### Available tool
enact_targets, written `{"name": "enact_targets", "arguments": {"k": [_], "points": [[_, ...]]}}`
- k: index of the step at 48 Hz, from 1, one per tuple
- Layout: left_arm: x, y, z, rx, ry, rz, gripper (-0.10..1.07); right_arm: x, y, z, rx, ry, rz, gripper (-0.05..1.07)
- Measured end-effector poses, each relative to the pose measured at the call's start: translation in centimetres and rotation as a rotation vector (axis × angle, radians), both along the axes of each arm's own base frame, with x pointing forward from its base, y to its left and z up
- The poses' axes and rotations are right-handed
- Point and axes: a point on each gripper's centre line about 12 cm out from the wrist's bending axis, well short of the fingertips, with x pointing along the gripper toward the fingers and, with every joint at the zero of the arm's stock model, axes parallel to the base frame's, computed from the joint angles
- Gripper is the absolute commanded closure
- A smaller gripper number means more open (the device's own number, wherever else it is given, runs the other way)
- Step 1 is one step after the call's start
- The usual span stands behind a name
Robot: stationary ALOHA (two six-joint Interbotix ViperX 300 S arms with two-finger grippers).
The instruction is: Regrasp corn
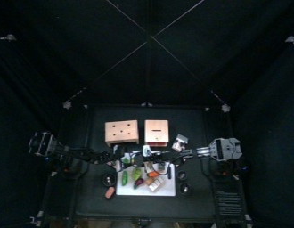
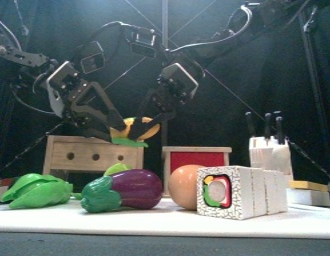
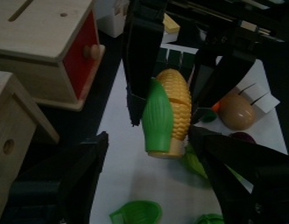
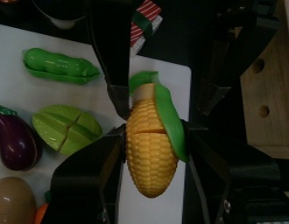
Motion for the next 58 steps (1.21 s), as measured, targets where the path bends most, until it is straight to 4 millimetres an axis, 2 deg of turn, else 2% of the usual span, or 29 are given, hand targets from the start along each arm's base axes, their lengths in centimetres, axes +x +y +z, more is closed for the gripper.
{"name": "enact_targets", "arguments": {"k": [15,27,40,51,58], "points": [[0.46,-0.09,-0.03,0.001,0.002,-0.003,-0.03,0.17,-0.07,-0.25,0.0,0.003,-0.001,0.36],[0.49,-0.19,-0.37,0.002,0.012,-0.006,0.1,0.37,-0.01,-0.02,0.0,-0.003,0.0,0.36],[0.53,-0.1,-0.32,0.003,0.011,-0.004,0.16,0.41,-0.16,-0.03,-0.002,-0.003,-0.003,0.36],[0.53,-0.06,-0.34,0.008,0.013,-0.005,0.27,0.42,-0.01,-0.03,-0.002,-0.003,0.001,0.34],[0.53,-0.06,-0.34,0.009,0.013,-0.006,0.3,0.43,0.09,-0.03,0.008,-0.005,-0.003,0.34]]}}
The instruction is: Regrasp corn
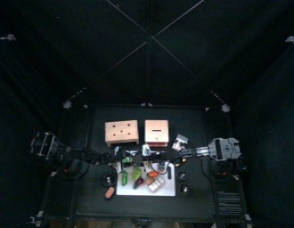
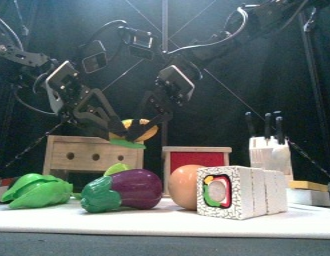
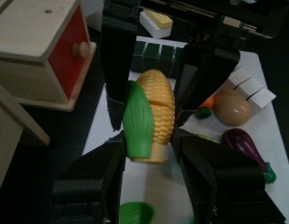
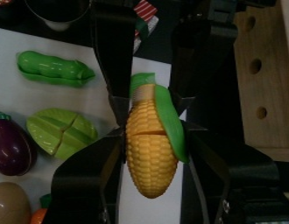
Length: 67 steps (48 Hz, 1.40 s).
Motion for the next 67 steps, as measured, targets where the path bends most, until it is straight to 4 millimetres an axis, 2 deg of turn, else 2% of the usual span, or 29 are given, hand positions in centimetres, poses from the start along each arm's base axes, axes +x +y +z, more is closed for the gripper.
{"name": "enact_targets", "arguments": {"k": [7,26,38,51,62,67], "points": [[0.0,0.0,0.0,-0.001,-0.002,0.001,0.3,0.0,0.0,0.0,0.017,0.001,-0.011,0.31],[0.0,0.1,0.1,-0.004,-0.004,0.004,0.3,0.0,0.2,0.0,0.049,-0.001,-0.027,0.09],[0.0,0.1,0.4,-0.005,-0.016,0.007,0.3,-0.3,0.4,0.0,0.05,0.002,-0.024,0.08],[-0.3,0.1,0.5,-0.002,-0.02,0.006,0.3,-2.2,0.3,1.9,0.055,-0.03,-0.027,0.08],[-0.3,0.3,1.1,-0.008,-0.051,0.02,0.3,-3.4,0.3,1.9,0.065,-0.053,-0.023,0.08],[-0.4,0.6,1.7,-0.036,-0.094,0.063,0.3,-4.0,0.5,2.5,0.133,-0.09,-0.056,0.08]]}}
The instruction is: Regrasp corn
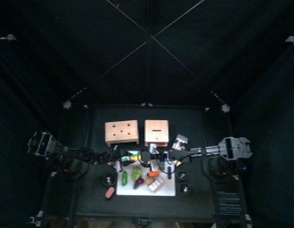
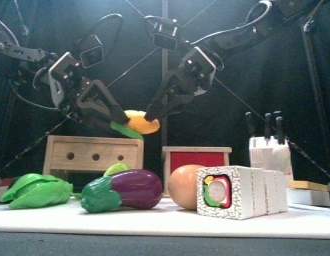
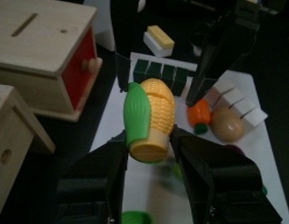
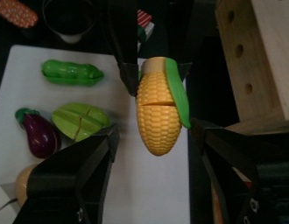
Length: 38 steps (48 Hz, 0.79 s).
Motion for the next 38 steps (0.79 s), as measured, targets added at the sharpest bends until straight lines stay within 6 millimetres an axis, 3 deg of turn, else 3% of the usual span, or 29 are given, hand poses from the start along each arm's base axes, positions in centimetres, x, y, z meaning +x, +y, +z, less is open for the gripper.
{"name": "enact_targets", "arguments": {"k": [10,29,38], "points": [[-0.8,0.7,1.2,-0.017,-0.091,0.066,0.3,-1.4,-0.8,1.2,0.131,-0.103,-0.09,0.08],[-1.1,0.7,2.1,-0.037,-0.158,0.091,0.3,-1.7,-1.0,1.0,0.16,-0.181,-0.106,0.08],[-1.7,0.7,1.5,-0.033,-0.141,0.088,0.3,-2.0,-1.3,1.5,0.158,-0.195,-0.111,0.08]]}}
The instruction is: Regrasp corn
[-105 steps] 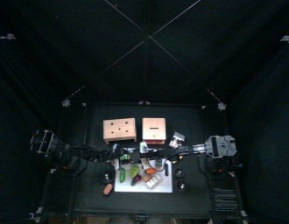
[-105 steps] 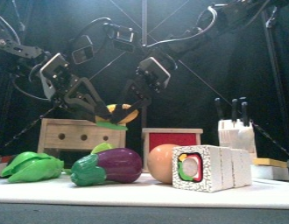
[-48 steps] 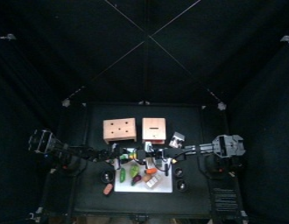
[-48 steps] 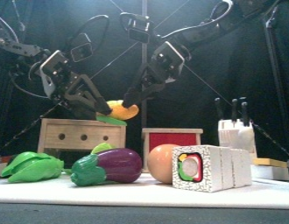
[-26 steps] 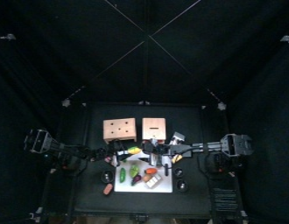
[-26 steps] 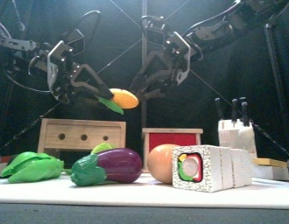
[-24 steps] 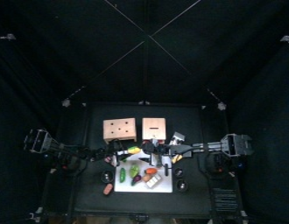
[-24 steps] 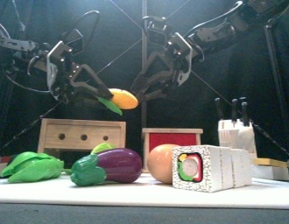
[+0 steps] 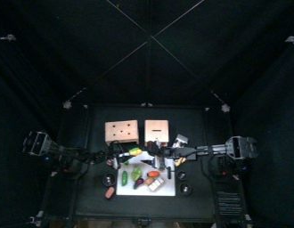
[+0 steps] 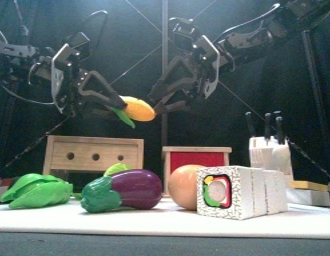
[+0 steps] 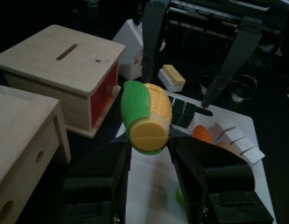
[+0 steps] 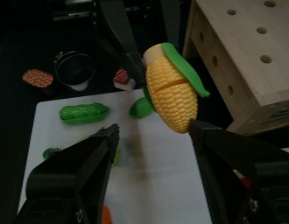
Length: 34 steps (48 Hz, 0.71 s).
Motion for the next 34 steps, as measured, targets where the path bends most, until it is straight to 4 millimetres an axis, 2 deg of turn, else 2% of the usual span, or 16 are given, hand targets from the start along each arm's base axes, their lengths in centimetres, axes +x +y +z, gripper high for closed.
{"name": "enact_targets", "arguments": {"k": [21,34], "points": [[-0.5,-0.2,-0.5,0.028,0.017,-0.028,0.3,-0.3,-0.7,0.7,-0.014,-0.018,-0.011,0.08],[-0.2,-1.2,-0.7,0.103,0.048,-0.142,0.3,0.4,-0.7,1.1,-0.035,-0.03,0.001,0.08]]}}
